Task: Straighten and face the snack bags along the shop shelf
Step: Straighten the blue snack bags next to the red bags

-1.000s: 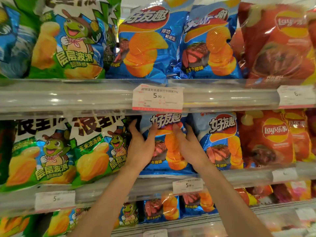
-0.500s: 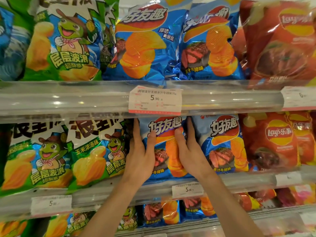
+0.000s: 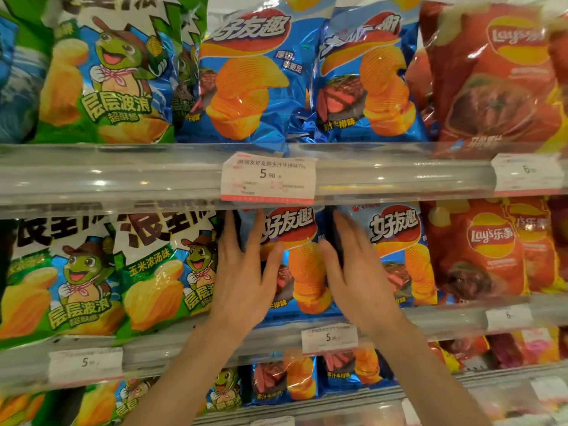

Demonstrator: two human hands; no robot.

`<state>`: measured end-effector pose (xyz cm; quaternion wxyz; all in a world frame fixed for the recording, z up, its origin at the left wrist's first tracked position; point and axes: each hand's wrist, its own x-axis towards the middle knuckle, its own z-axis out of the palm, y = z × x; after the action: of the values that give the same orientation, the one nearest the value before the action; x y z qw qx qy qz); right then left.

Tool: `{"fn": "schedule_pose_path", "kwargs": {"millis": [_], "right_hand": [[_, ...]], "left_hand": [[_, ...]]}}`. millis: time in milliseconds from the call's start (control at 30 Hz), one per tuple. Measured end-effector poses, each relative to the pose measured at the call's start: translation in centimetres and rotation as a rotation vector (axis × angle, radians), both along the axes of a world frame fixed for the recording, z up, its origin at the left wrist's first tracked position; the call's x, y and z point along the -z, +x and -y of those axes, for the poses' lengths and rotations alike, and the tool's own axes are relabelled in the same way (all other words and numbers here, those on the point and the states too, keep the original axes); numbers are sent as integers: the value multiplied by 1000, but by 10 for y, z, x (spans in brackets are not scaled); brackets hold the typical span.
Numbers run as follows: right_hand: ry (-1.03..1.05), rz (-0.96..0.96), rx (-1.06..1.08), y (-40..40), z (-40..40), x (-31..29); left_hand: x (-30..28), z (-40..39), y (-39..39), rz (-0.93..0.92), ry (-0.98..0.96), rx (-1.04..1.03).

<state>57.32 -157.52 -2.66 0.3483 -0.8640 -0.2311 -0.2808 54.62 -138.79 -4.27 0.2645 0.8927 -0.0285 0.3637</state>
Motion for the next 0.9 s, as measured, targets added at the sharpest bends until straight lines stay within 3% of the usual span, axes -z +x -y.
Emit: {"fn": "schedule_pose_path", "kwargs": {"millis": [133, 267, 400, 700, 900], "right_hand": [[-170, 273, 189, 11, 42, -6], [-388, 83, 400, 19, 58, 9], [-437, 49, 456, 30, 54, 18], [-408, 22, 449, 27, 54, 17], [-54, 22, 189, -7, 52, 6]], "left_hand": [[-8, 16, 1, 113, 317, -35], [-3, 31, 14, 7, 486, -28], [5, 31, 24, -9, 548, -80], [2, 32, 18, -27, 430, -4], [3, 12, -18, -13, 54, 123]]}}
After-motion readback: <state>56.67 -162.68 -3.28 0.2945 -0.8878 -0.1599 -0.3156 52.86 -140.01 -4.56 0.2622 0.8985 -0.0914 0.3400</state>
